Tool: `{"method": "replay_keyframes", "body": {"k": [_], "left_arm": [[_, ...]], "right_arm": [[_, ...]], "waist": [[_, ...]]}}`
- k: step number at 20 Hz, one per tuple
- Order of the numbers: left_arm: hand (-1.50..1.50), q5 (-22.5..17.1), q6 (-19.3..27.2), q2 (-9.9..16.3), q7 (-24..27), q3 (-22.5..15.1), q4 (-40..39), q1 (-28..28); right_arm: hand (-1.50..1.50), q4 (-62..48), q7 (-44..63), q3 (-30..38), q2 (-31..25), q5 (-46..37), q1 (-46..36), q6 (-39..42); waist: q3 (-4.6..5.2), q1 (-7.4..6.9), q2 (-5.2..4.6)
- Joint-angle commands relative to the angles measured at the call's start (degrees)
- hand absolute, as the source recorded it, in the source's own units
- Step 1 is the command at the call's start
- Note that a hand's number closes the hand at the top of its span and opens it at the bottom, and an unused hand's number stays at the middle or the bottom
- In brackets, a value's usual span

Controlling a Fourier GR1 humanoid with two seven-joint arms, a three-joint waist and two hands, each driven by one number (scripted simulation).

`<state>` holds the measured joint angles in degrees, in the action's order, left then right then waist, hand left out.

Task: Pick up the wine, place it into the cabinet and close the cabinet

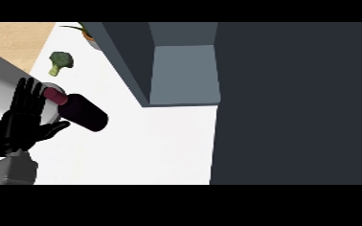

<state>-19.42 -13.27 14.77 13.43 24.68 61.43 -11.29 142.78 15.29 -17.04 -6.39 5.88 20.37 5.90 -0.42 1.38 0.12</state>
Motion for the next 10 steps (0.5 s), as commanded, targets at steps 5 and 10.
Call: {"method": "replay_keyframes", "body": {"k": [5, 10], "left_arm": [[-1.5, 0.2, -8.1, 0.7, 6.9, -0.5, -16.9, -3.2], [-1.5, -0.8, -12.6, 1.3, 10.8, 0.8, -27.8, -6.8]], "right_arm": [[-1.5, 7.1, 1.7, 1.9, -0.7, 6.2, 3.6, 1.6], [-1.5, 4.7, -1.5, 2.1, 0.3, 6.5, 4.4, 3.0]], "waist": [[0.47, -0.29, -0.21], [0.5, -0.1, -0.3]]}}
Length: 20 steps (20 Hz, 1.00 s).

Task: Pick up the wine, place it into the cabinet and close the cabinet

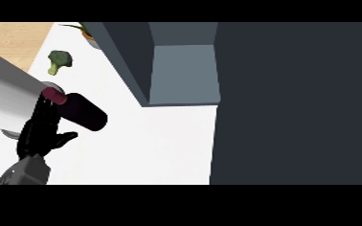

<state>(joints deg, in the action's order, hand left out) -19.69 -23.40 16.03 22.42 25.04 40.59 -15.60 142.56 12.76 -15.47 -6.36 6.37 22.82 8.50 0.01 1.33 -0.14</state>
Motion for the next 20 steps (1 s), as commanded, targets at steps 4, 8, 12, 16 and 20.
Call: {"method": "replay_keyframes", "body": {"k": [4, 8, 12, 16, 20], "left_arm": [[-1.5, 3.0, -5.3, 1.1, 11.0, 0.2, -17.7, -4.5], [-1.5, 1.6, -6.2, 2.9, 9.9, 1.3, -21.1, -9.1], [-1.5, 1.4, -6.8, 1.8, 14.7, 2.5, -25.1, -9.1], [-1.5, 1.1, -7.6, 1.7, 15.6, 3.1, -28.0, -11.0], [-1.5, 1.4, -10.0, 2.1, 15.9, 2.8, -28.6, -11.2]], "right_arm": [[-1.5, 1.5, 0.6, -0.8, 1.4, 3.8, -0.2, 0.3], [-1.5, 5.4, 0.4, 2.2, -0.3, 6.3, 2.9, 2.1], [-1.5, 4.8, -0.4, -3.6, 2.1, 1.9, 3.8, 1.1], [-1.5, 3.5, 1.2, 0.1, 1.4, 4.9, 0.6, 1.2], [-1.5, 5.6, 3.5, 0.8, 1.4, 5.7, -0.3, 0.6]], "waist": [[0.2, 0.3, -0.37], [0.11, 0.25, -0.14], [0.19, 0.69, -0.23], [0.23, 0.68, -0.48], [0.27, 0.74, -0.57]]}}
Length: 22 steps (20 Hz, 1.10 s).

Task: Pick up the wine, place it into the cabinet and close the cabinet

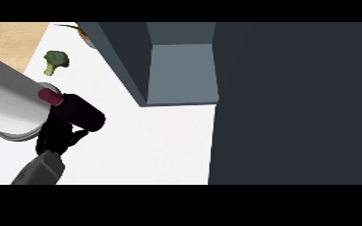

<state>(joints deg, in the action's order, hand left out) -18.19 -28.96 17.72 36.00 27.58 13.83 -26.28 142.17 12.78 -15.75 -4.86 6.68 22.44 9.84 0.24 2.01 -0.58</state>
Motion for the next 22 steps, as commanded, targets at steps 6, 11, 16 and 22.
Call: {"method": "replay_keyframes", "body": {"k": [6, 11, 16, 22], "left_arm": [[1.5, 0.4, -10.7, -2.2, 1.5, -1.2, -1.5, -0.4], [1.5, 2.8, -5.6, -3.5, 4.3, -3.1, 0.4, -2.2], [1.5, 12.3, 2.2, -8.3, 14.5, -11.9, 6.3, 4.9], [1.5, 17.1, 15.5, -9.0, 19.4, -15.9, 16.4, 10.2]], "right_arm": [[-1.5, 6.5, 3.1, -0.5, -0.6, 4.5, 3.2, 0.5], [-1.5, 6.3, 0.4, 0.5, -1.2, 3.5, 4.6, 1.5], [-1.5, 7.4, 4.2, 0.2, -1.5, 2.4, 3.4, 0.5], [-1.5, 8.2, 5.4, -1.0, -0.3, 1.7, 3.2, -0.9]], "waist": [[0.01, 0.49, 0.11], [-0.05, 0.55, 0.13], [-0.16, -0.91, 0.56], [-0.25, -1.86, 0.86]]}}
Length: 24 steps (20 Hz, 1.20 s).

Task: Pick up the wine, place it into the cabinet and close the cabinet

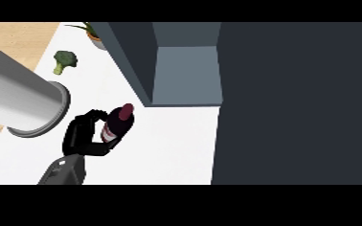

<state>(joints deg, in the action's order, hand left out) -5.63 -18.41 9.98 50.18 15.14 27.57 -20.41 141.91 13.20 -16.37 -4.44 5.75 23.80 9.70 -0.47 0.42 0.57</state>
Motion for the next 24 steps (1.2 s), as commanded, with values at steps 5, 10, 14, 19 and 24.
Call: {"method": "replay_keyframes", "body": {"k": [5, 10, 14, 19, 24], "left_arm": [[1.5, 6.9, 10.8, -2.1, -1.8, -7.0, 12.9, 7.2], [1.5, 7.0, 15.9, -6.0, -14.5, -9.6, 22.7, 7.1], [1.5, 9.6, 21.5, -9.1, -17.4, -12.8, 27.8, 7.3], [1.5, 7.0, 24.0, -9.9, -30.1, -17.9, 37.0, 7.1], [1.5, 9.8, 28.7, -9.1, -36.4, -20.3, 35.2, -0.9]], "right_arm": [[-1.5, 6.8, 1.2, 2.5, -1.6, 4.3, 3.8, 0.9], [-1.5, 5.0, 2.0, -0.4, 0.3, 1.5, 1.3, -0.8], [-1.5, 7.3, 1.1, 4.4, -1.9, 6.7, 4.9, 1.3], [-1.5, 9.0, 1.6, 4.2, -2.4, 7.6, 5.7, 2.2], [-1.5, 5.0, -0.1, 3.6, -1.3, 6.3, 4.6, 3.1]], "waist": [[0.37, -0.42, -0.23], [0.41, -0.48, -0.34], [0.41, -0.01, -0.39], [0.4, -0.03, -0.31], [0.43, 0.08, -0.45]]}}
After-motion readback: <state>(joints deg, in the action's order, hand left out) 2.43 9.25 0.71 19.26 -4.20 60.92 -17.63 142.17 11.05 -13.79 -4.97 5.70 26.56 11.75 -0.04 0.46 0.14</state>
